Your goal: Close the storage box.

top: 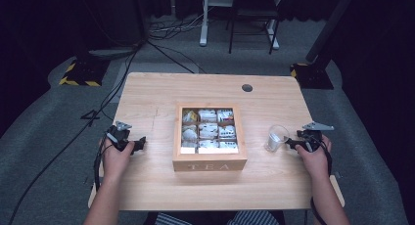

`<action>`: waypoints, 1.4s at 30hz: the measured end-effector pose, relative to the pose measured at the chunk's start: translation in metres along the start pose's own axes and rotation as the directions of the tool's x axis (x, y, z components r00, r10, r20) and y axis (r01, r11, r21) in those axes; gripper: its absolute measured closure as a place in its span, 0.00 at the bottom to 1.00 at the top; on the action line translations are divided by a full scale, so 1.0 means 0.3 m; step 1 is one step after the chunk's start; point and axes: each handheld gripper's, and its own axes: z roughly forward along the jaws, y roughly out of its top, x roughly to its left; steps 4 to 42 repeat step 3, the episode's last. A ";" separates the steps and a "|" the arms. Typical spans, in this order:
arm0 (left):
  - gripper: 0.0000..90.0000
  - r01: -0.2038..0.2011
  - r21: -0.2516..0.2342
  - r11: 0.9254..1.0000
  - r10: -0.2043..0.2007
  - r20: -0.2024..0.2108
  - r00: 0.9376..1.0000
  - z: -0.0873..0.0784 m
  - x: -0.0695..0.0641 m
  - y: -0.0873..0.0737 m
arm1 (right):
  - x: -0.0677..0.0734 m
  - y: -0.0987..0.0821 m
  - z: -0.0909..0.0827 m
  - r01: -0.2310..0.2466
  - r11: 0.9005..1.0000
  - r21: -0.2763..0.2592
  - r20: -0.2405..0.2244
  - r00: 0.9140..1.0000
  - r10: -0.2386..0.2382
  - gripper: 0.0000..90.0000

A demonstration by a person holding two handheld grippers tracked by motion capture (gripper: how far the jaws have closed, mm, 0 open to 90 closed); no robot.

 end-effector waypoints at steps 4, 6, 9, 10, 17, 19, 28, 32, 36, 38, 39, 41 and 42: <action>0.17 -0.001 0.001 1.000 0.001 0.000 1.000 0.000 0.001 0.000 | 0.000 0.000 0.000 0.000 1.000 0.000 0.000 1.000 0.000 0.33; 0.17 -0.001 0.001 1.000 0.001 0.000 1.000 0.000 0.001 0.000 | 0.000 0.000 0.000 0.000 1.000 0.000 0.000 1.000 0.000 0.33; 0.17 -0.001 0.001 1.000 0.001 0.000 1.000 0.000 0.001 0.000 | 0.000 0.000 0.000 0.000 1.000 0.000 0.000 1.000 0.000 0.33; 0.17 -0.001 0.001 1.000 0.001 0.000 1.000 0.000 0.001 0.000 | 0.000 0.000 0.000 0.000 1.000 0.000 0.000 1.000 0.000 0.33; 0.17 -0.001 0.001 1.000 0.001 0.000 1.000 0.000 0.001 0.000 | 0.000 0.000 0.000 0.000 1.000 0.000 0.000 1.000 0.000 0.33; 0.17 -0.001 0.001 1.000 0.001 0.000 1.000 0.000 0.001 0.000 | 0.000 0.000 0.000 0.000 1.000 0.000 0.000 1.000 0.000 0.33; 0.17 -0.001 0.001 1.000 0.001 0.000 1.000 0.000 0.001 0.000 | 0.000 0.000 0.000 0.000 1.000 0.000 0.000 1.000 0.000 0.33; 0.17 -0.001 0.001 1.000 0.001 0.000 1.000 0.000 0.001 0.000 | 0.000 0.000 0.000 0.000 1.000 0.000 0.000 1.000 0.000 0.33; 0.17 -0.001 0.001 1.000 0.001 0.000 1.000 0.000 0.001 0.000 | 0.000 0.000 0.000 0.000 1.000 0.000 0.000 1.000 0.000 0.33; 0.17 -0.001 0.001 1.000 0.001 0.000 1.000 0.000 0.001 0.000 | 0.000 0.000 0.000 0.000 1.000 0.000 0.000 1.000 0.000 0.33; 0.17 -0.001 0.001 1.000 0.001 0.000 1.000 0.000 0.001 0.000 | 0.000 0.000 0.000 0.000 1.000 0.000 0.000 1.000 0.000 0.33; 0.17 -0.001 0.001 1.000 0.001 0.000 1.000 0.000 0.001 0.000 | 0.000 0.000 0.000 0.000 1.000 0.000 0.000 1.000 0.000 0.33; 0.17 -0.001 0.001 1.000 0.001 0.000 1.000 0.000 0.001 0.000 | 0.000 0.000 0.000 0.000 1.000 0.000 0.000 1.000 0.000 0.33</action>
